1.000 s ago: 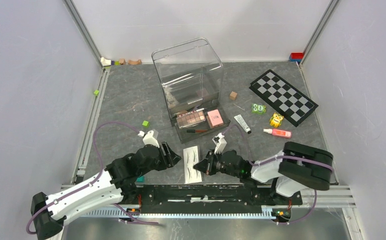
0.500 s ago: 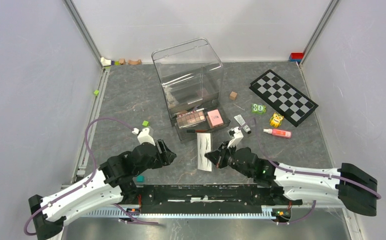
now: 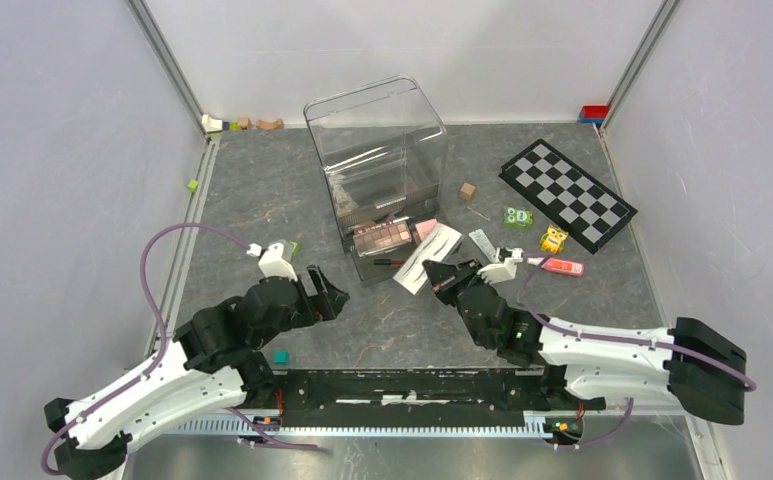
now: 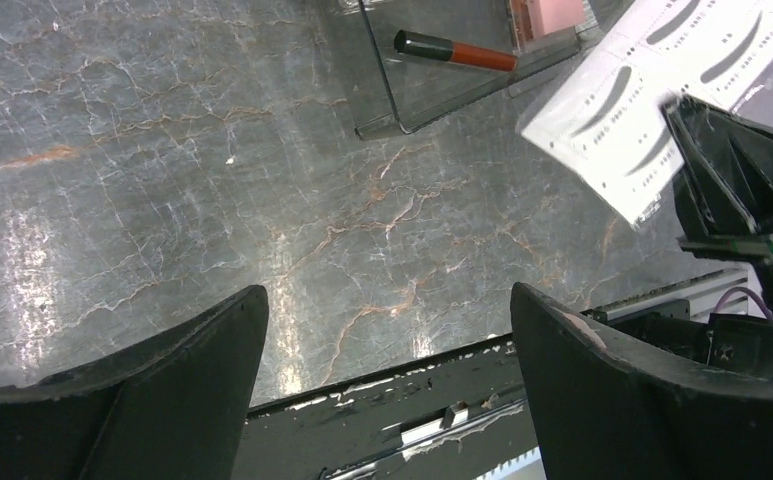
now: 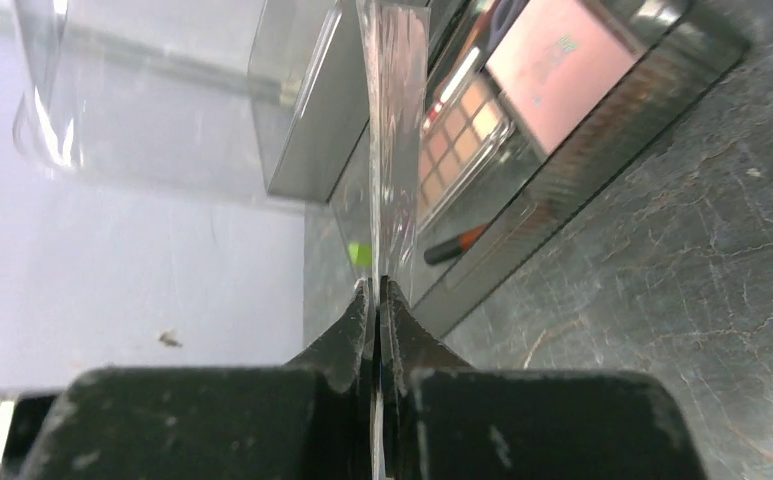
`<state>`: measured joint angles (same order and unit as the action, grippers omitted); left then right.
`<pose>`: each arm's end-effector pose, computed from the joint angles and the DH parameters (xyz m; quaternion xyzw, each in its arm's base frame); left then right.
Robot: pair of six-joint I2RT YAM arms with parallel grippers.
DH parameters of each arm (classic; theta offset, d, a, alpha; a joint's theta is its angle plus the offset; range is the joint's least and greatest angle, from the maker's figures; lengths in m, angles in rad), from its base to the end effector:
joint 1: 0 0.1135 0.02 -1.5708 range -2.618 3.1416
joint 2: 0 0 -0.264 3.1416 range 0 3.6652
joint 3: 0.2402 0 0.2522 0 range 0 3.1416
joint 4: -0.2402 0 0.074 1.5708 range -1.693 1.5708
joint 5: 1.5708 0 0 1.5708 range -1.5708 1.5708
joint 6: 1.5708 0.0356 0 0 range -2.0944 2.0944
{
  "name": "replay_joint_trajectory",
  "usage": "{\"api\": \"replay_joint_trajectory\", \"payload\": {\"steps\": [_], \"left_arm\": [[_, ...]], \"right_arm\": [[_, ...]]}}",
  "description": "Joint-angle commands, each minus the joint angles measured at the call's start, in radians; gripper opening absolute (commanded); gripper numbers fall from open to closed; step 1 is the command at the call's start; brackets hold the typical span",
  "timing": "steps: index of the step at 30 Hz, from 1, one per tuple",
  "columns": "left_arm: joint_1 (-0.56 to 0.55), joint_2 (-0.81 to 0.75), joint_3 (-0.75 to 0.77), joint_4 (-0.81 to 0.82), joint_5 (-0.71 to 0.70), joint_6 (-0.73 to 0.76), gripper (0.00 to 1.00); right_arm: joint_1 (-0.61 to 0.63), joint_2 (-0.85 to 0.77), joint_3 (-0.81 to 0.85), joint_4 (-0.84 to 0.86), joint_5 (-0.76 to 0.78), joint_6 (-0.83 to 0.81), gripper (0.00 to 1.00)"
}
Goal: Organize the makeup
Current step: Pick up the makeup tool from the center of the board, then place the makeup tool in the drawer.
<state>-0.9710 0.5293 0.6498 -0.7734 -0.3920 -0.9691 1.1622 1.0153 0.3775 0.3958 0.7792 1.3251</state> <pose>0.0750 -0.0856 0.2709 -0.0854 0.8794 -0.2598 0.3896 0.1063 0.1825 0.2163 0.2927 0.7068 0.4440 0.4665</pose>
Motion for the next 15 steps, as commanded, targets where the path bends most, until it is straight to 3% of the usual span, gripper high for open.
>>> {"api": "replay_joint_trajectory", "payload": {"steps": [1,7,15], "left_arm": [[-0.004,-0.009,0.071,-0.038,-0.033,0.069,0.97],[-0.004,-0.010,0.125,-0.089,-0.028,0.108,0.97],[-0.005,-0.049,0.156,-0.140,-0.033,0.130,0.97]], "right_arm": [[-0.004,0.076,0.098,-0.036,0.267,0.250,0.00],[-0.009,0.203,0.202,0.005,0.331,0.280,0.00],[-0.021,0.364,0.348,-0.189,0.338,0.489,0.00]]}}
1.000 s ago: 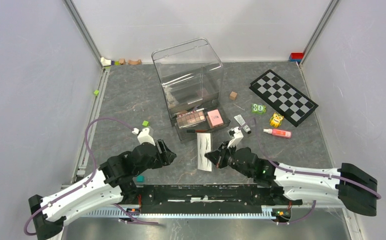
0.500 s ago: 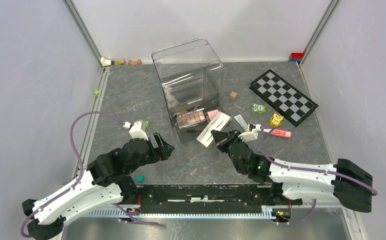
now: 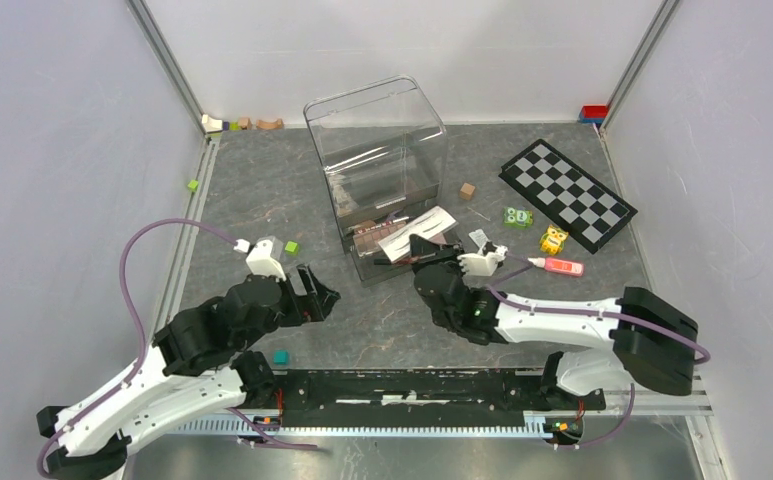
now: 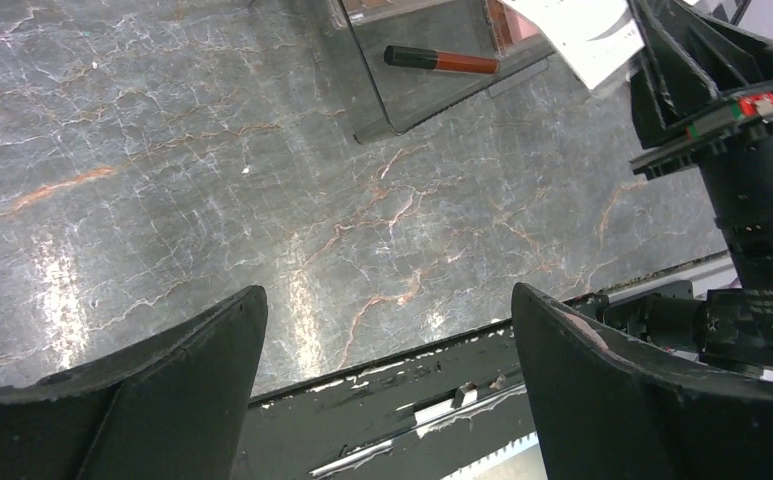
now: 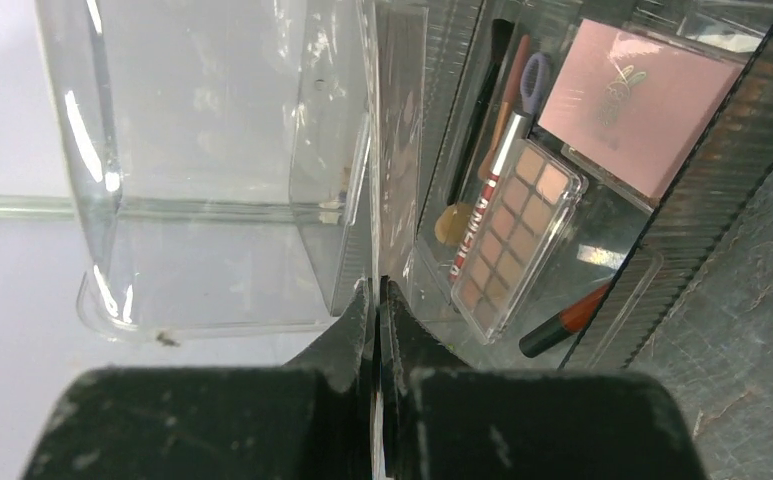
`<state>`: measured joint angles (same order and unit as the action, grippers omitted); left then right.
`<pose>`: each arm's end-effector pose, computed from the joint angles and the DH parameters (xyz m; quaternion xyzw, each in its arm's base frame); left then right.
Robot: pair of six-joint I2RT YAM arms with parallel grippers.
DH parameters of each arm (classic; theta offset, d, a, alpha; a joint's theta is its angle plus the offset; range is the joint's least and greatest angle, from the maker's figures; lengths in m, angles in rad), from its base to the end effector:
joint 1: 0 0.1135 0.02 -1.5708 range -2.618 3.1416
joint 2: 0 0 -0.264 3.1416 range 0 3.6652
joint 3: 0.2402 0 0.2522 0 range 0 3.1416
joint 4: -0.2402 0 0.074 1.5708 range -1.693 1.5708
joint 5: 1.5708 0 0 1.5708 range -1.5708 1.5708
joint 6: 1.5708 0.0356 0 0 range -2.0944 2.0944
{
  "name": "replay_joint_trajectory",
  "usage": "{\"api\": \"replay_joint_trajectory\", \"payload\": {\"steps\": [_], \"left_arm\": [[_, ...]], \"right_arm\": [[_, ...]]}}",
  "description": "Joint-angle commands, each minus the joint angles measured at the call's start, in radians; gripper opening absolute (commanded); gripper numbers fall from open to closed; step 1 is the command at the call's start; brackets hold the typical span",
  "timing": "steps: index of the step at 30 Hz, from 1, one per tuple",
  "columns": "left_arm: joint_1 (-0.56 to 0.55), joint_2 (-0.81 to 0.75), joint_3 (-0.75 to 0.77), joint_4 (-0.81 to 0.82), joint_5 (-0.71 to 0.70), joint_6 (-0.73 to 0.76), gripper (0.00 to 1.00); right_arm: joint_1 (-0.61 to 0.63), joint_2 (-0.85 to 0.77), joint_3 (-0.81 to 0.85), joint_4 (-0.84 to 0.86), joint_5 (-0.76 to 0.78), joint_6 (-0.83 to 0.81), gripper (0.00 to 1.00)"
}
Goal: Organize the makeup
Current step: Place the makeup tool in the drawer.
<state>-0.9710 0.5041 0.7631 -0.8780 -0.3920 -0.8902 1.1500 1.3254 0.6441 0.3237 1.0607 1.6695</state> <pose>0.0662 -0.0727 0.2997 -0.0539 0.8748 -0.2570 0.4073 0.1385 0.2333 0.2299 0.4607 0.6109 0.4188 0.4891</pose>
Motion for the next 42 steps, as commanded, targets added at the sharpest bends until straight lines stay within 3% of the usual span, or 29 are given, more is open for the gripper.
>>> {"api": "replay_joint_trajectory", "payload": {"steps": [1,22,24,27,31,42], "left_arm": [[-0.004,-0.030,0.043,-0.039,-0.034,0.052,0.98],[-0.003,-0.076,0.049,-0.073,-0.053,0.104,1.00],[-0.004,-0.075,0.050,-0.075,-0.050,0.108,1.00],[-0.005,-0.077,0.052,-0.083,-0.053,0.109,1.00],[-0.003,-0.087,0.047,-0.086,-0.053,0.107,1.00],[-0.004,-0.075,0.048,-0.084,-0.056,0.100,1.00]], "right_arm": [[-0.011,0.073,0.097,-0.129,0.060,0.157,0.00],[-0.064,0.369,0.286,-0.063,-0.068,0.202,0.00],[-0.063,0.386,0.298,-0.070,-0.078,0.208,0.06],[-0.064,0.396,0.307,-0.077,-0.087,0.205,0.25],[-0.063,0.384,0.293,-0.076,-0.092,0.194,0.41],[-0.054,0.271,0.194,-0.027,-0.115,0.144,0.64]]}}
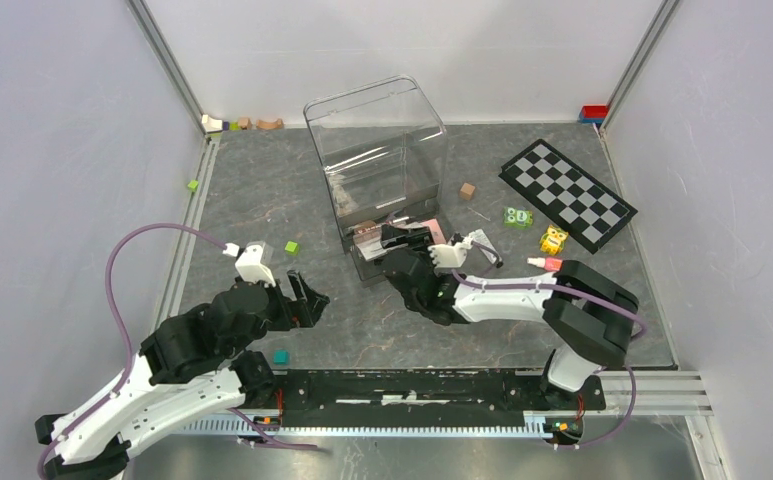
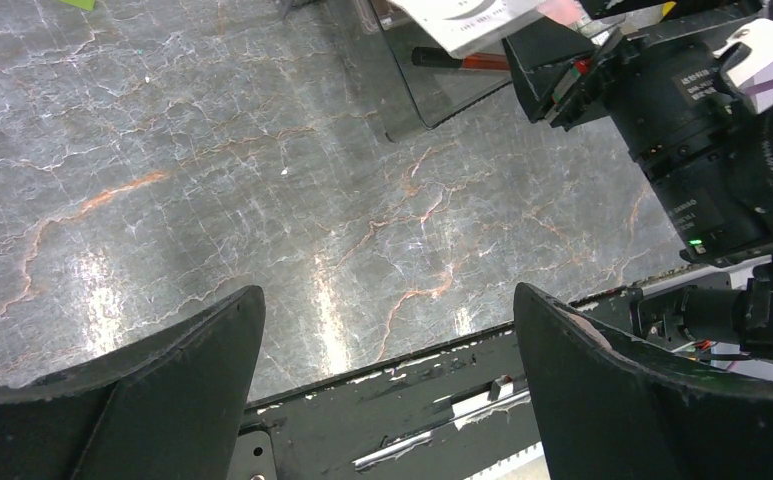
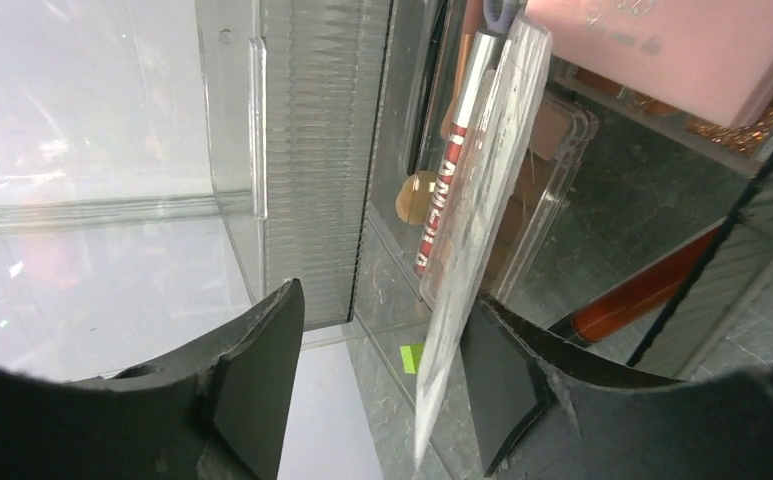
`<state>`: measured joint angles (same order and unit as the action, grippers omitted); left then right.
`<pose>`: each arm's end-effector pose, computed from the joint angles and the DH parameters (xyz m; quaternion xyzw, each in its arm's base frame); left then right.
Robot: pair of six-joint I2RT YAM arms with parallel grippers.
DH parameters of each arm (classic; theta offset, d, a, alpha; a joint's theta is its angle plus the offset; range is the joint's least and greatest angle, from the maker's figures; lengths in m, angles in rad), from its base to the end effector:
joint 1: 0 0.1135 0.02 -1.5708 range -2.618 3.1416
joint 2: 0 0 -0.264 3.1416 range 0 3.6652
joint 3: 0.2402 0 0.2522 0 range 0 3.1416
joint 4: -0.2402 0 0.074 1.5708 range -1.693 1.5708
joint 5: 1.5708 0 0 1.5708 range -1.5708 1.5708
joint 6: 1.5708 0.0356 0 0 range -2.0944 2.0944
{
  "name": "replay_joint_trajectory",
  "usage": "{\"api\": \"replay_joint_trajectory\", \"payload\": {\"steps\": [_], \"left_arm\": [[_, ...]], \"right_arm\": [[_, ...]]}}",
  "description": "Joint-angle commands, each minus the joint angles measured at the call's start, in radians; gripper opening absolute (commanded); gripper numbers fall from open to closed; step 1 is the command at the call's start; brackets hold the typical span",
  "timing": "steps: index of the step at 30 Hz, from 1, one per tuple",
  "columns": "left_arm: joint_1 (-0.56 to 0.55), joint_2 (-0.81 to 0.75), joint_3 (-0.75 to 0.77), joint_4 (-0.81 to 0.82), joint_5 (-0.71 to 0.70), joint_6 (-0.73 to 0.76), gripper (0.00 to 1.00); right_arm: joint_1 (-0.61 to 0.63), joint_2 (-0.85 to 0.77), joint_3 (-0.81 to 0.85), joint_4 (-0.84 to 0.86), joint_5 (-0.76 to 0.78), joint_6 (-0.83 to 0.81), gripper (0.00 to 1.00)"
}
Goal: Organize the makeup
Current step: Place the makeup tool in the drawer.
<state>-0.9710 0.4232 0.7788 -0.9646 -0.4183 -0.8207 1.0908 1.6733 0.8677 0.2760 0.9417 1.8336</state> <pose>0.0545 -0.0541 0.3025 -0.0307 0.8720 -0.2383 0.4265 0.1834 0.2900 0.1930 0.4908 0.6385 0.3980 0.4393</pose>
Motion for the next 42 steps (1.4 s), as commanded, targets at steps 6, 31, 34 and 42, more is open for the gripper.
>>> {"api": "replay_joint_trajectory", "payload": {"steps": [6,31,34,42], "left_arm": [[-0.005,0.007,0.033,0.002,-0.040,0.025,1.00],[-0.004,0.023,0.022,0.011,-0.033,0.002,1.00],[-0.004,0.027,0.021,0.016,-0.031,0.005,1.00],[-0.003,0.027,0.019,0.018,-0.031,0.011,1.00]], "right_arm": [[0.012,-0.135,-0.057,0.009,-0.019,-0.045,0.67],[0.017,-0.179,-0.154,0.068,-0.041,-0.040,0.15],[0.017,-0.180,-0.157,0.075,-0.040,-0.039,0.03],[0.015,-0.172,-0.147,0.095,0.000,-0.027,0.00]]}}
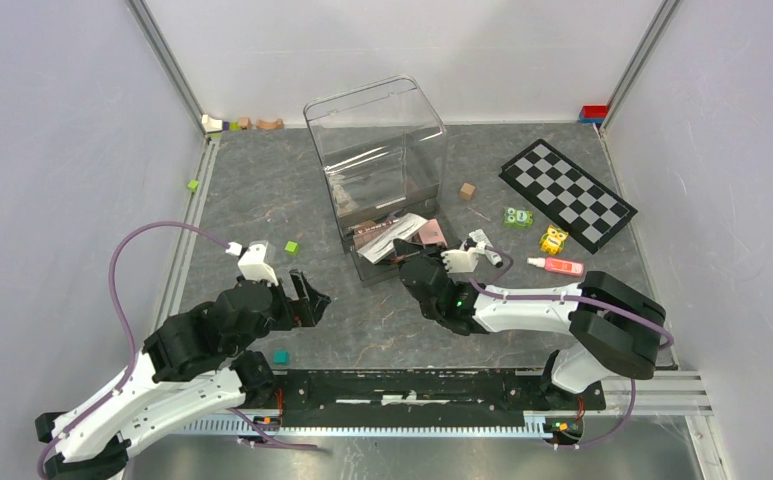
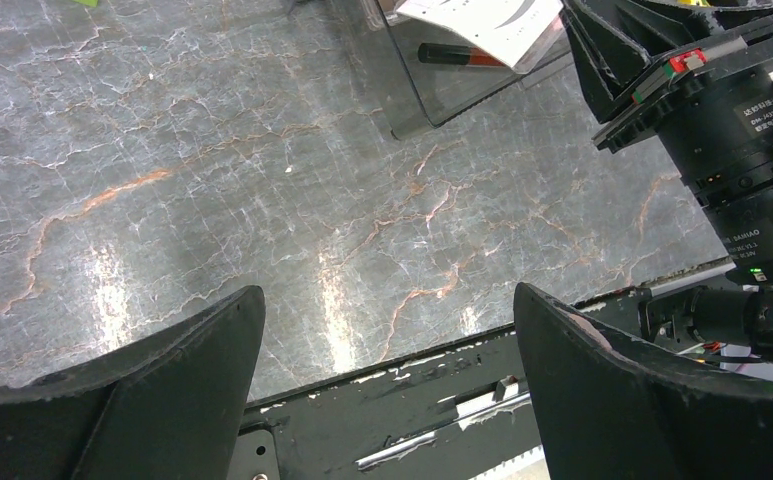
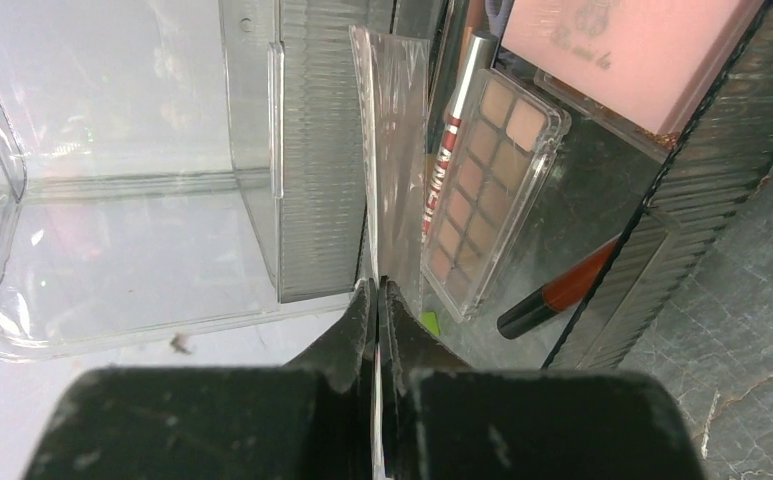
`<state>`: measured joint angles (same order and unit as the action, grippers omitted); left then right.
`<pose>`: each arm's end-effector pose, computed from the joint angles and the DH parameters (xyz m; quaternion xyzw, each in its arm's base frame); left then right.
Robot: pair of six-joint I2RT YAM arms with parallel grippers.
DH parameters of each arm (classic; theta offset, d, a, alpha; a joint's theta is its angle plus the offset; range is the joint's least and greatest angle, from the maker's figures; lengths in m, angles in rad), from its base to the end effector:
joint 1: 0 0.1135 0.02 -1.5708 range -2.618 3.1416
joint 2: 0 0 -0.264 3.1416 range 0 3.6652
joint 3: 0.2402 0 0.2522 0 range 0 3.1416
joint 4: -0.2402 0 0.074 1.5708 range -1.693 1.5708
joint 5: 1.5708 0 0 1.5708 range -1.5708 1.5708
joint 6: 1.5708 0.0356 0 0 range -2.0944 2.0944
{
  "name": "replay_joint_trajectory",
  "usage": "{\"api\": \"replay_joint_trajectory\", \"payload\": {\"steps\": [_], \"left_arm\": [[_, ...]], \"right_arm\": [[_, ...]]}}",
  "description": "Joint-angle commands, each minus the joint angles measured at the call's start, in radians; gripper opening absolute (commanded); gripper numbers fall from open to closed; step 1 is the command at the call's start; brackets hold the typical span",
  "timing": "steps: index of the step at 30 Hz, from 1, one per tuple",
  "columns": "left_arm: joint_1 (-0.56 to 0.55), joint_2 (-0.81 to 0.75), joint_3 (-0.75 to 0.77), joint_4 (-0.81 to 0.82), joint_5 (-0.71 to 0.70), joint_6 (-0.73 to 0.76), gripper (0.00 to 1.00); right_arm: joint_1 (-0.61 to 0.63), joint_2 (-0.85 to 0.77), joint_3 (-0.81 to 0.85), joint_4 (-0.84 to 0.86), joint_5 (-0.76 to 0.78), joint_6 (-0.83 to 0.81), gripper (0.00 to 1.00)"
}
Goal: Organize the makeup
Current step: Place the makeup tool in the drawer.
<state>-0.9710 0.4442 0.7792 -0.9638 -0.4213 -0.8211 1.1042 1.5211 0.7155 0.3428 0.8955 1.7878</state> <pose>0.0568 -0.0573 0.3015 -0.0294 0.8761 -0.2301 0.4227 0.1625 0.2608 0.1991 0.4715 0.6459 0.4247 0.4244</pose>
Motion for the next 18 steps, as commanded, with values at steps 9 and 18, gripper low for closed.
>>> {"api": "replay_joint_trajectory", "payload": {"steps": [9,18], "left_arm": [[-0.004,0.005,0.024,0.015,-0.020,0.019,1.00],[-0.004,0.000,0.027,0.014,-0.019,0.025,1.00]], "right_arm": [[-0.014,0.055,0.038,0.084,0.075,0.075,0.00],[-0.031,0.146,0.089,0.135,0.089,0.077,0.00]]}}
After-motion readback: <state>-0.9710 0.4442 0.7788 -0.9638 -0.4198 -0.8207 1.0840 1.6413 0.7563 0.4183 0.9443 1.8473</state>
